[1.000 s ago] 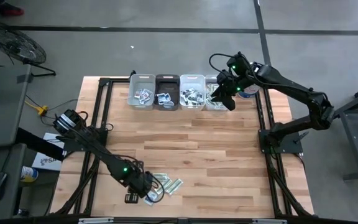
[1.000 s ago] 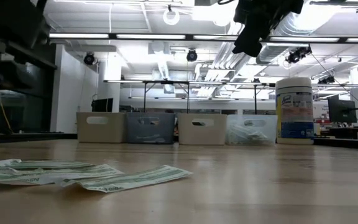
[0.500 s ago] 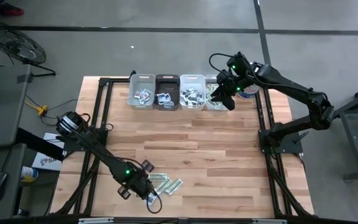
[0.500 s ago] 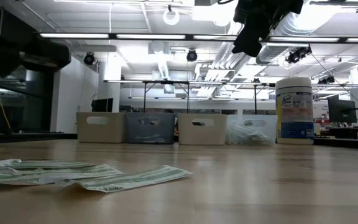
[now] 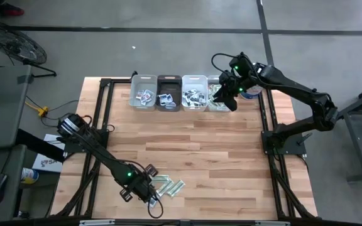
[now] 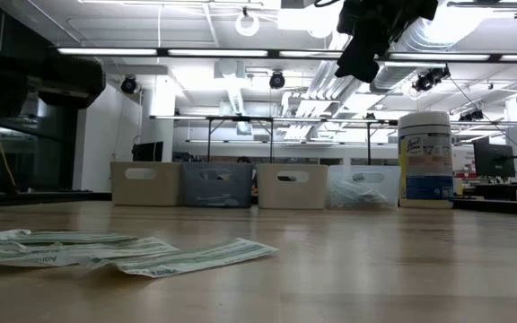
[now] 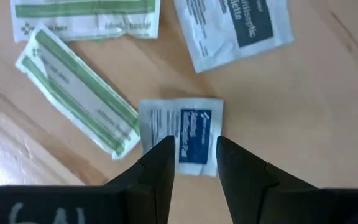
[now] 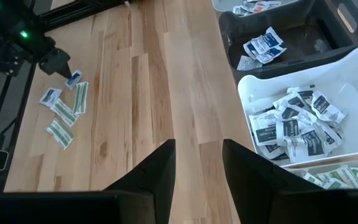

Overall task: Pick & Place First Aid Supplies
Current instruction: Put the blue alcohol pad into the black bin

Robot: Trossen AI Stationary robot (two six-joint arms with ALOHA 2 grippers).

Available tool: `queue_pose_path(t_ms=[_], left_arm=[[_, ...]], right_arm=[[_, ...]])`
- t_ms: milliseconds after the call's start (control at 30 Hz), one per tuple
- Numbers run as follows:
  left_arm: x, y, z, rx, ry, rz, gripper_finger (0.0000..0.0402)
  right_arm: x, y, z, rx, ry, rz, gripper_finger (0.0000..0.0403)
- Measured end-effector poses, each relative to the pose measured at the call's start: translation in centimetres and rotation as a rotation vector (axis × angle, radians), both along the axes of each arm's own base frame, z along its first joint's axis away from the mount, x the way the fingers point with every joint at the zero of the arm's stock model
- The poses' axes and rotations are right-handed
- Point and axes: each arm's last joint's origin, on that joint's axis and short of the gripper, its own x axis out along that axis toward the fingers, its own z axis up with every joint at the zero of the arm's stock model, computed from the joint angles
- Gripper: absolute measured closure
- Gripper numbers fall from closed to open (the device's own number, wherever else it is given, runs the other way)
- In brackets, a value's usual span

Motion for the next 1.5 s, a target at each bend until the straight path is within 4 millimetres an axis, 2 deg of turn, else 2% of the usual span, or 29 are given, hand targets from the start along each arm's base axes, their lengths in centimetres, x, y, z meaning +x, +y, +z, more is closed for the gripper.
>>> queue_pose_path(t_ms=[333,567,800,1200,1300,1500], left_arm=[[0.5,-0.5,-2.4,0.011,0.062,-0.023,0.0286],[0.6,-0.5,-2.6,0.009,0.056,-0.024,0.0286],[0.3,-0.5,-4.1,-0.082,0.020,0.008,0.0286],[0.2,-0.3,-4.4,-0.056,0.008,0.024,0.0287],[0.2,-0.2,-4.4,-0.051,0.004,0.028,0.0301],[0.4,-0.4,-4.4,-0.064,-0.024,0.029,0.0353]], right_arm=[[0.1,0.0,0.1,-0.005,-0.007,-0.003,0.0276],[0.1,-0.1,0.1,-0.008,-0.009,-0.005,0.0276],[0.1,-0.1,0.1,-0.010,-0.010,-0.005,0.0276],[0.1,-0.1,0.1,-0.015,-0.010,0.000,0.0276],[0.1,-0.1,0.1,-0.017,-0.011,0.002,0.0276],[0.1,-0.1,0.1,-0.017,-0.011,0.002,0.0276]])
